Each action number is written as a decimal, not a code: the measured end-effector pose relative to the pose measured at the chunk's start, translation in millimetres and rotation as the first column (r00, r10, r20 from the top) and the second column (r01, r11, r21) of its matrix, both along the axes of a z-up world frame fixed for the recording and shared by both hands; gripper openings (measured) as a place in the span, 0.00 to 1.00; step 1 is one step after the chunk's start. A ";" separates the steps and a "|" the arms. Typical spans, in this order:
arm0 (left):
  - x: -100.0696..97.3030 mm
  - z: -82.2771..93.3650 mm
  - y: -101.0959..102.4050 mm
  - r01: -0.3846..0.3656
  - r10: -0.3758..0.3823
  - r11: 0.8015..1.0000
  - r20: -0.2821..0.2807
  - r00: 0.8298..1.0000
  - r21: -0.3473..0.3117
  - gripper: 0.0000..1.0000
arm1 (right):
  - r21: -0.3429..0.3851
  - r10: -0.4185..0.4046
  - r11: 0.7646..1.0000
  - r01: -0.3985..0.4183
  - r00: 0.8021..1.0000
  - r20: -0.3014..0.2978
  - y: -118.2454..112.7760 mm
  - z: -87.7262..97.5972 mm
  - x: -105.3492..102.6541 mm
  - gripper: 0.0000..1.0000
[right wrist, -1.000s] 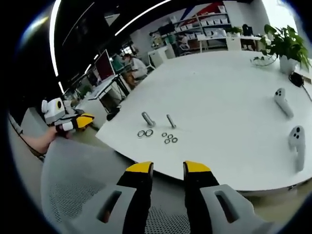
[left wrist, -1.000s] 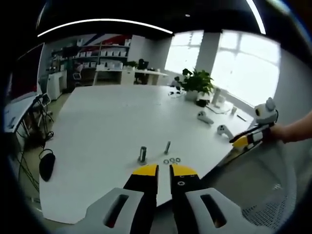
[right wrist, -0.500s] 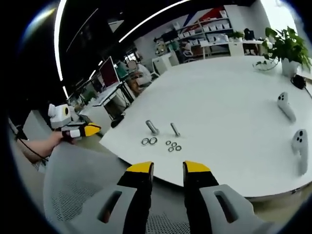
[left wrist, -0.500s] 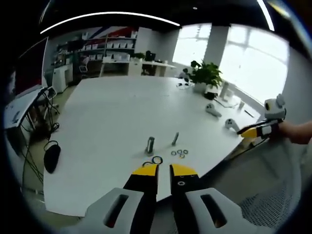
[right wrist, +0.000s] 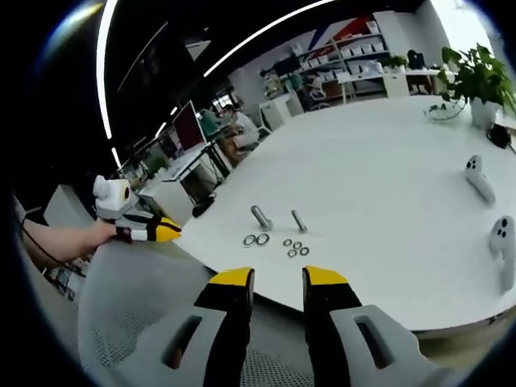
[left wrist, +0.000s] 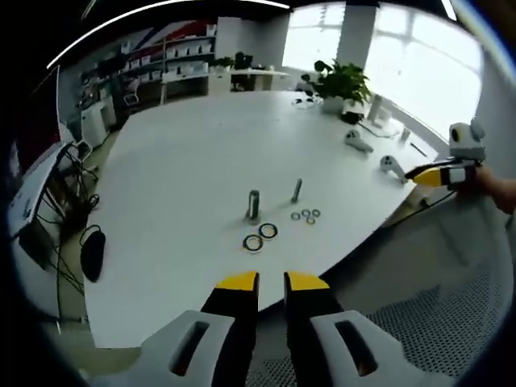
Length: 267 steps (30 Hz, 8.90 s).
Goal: Place the washer onto the threaded stud by aligning its center hole with the stud, sliding it down to the base, and recovering from edge contact or off-axis alignment until the washer reaches the visible bottom stop.
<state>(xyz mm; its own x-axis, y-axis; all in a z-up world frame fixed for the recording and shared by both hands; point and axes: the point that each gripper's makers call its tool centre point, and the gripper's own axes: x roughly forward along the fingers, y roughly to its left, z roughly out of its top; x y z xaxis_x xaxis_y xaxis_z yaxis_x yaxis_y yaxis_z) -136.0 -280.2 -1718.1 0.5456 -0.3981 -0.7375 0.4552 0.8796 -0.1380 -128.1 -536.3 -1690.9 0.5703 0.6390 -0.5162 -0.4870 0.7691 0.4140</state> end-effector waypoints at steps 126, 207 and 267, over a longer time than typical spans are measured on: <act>106.6 -88.9 -35.5 0.482 -0.383 0.796 -0.312 0.869 0.365 0.19 | -0.011 0.047 0.999 -0.047 0.999 -0.019 4.8 -4.8 -3.6 0.26; 137.2 -119.7 -56.5 0.537 -0.444 0.747 -0.307 0.842 0.392 0.25 | -0.035 0.034 0.999 -0.035 0.999 -0.025 0.8 -8.3 -2.3 0.26; 93.2 -100.5 -60.8 0.026 -0.007 0.991 -0.138 0.990 0.133 0.32 | -0.031 0.063 0.997 -0.063 0.998 -0.020 4.3 -7.2 -5.8 0.26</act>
<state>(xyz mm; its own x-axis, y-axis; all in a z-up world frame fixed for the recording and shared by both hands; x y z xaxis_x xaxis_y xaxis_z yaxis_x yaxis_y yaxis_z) -42.8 -341.0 -1818.6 0.4296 -0.2982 -0.8523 0.4547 0.8870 -0.0811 -133.9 -532.0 -1698.0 0.5190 0.6565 -0.5475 -0.5271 0.7500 0.3997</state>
